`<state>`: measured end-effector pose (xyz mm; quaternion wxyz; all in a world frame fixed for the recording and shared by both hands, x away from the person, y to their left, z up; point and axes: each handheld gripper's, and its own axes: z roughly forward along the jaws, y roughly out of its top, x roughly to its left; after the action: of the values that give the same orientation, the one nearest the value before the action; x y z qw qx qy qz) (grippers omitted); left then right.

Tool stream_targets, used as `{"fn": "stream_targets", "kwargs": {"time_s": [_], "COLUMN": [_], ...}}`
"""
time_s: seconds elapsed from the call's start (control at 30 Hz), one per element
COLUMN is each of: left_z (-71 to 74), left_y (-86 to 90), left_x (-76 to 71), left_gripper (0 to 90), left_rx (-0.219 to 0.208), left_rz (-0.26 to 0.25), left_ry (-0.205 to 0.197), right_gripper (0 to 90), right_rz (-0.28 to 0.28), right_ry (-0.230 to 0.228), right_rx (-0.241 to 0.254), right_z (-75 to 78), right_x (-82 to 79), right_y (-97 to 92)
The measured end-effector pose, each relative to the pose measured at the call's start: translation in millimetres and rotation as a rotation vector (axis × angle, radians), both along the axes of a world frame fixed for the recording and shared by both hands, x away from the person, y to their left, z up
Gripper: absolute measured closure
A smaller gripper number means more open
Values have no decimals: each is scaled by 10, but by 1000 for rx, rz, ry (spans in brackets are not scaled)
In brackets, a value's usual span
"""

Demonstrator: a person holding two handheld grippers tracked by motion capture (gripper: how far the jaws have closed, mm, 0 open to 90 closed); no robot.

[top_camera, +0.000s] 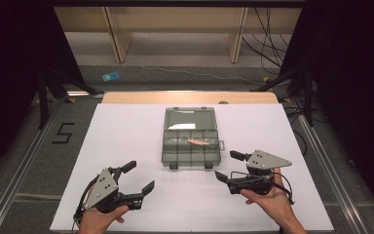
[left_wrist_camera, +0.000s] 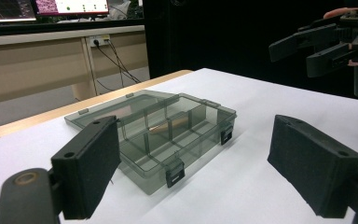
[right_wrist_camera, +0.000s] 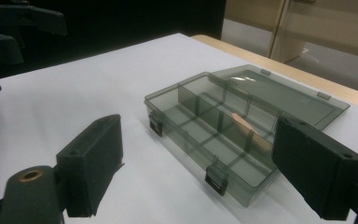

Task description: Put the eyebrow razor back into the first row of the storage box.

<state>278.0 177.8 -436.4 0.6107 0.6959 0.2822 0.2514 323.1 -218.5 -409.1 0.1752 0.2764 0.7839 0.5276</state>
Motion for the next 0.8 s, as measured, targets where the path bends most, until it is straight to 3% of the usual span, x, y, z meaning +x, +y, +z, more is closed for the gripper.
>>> {"fn": "stream_targets", "kwargs": {"time_s": [0.43,0.5,0.63,0.67,0.73,0.8], "left_z": [-2,-4,-10,-10,-10,-10], "left_y": [-3,-2,-10,-11,-10,-10], "left_x": [-2,-2,6,5,5,6], "left_gripper": [159,159,159,159,159,159], "left_rx": [2,3,-10,-11,-10,-10], "left_rz": [-2,-2,-10,-10,-10,-10], "left_ry": [1,1,-5,-5,-4,-5], "right_gripper": [165,165,165,165,165,165], "right_rz": [-23,-26,-41,-38,-45,-53], "right_ry": [-16,5,-15,4,-17,-4], "right_rx": [16,7,14,20,21,21], "right_z": [-62,-63,-73,-76,-80,-81], "right_x": [-81,-106,-132,-147,-155,-179], "right_y": [-74,-90,-122,-124,-145,-157]}}
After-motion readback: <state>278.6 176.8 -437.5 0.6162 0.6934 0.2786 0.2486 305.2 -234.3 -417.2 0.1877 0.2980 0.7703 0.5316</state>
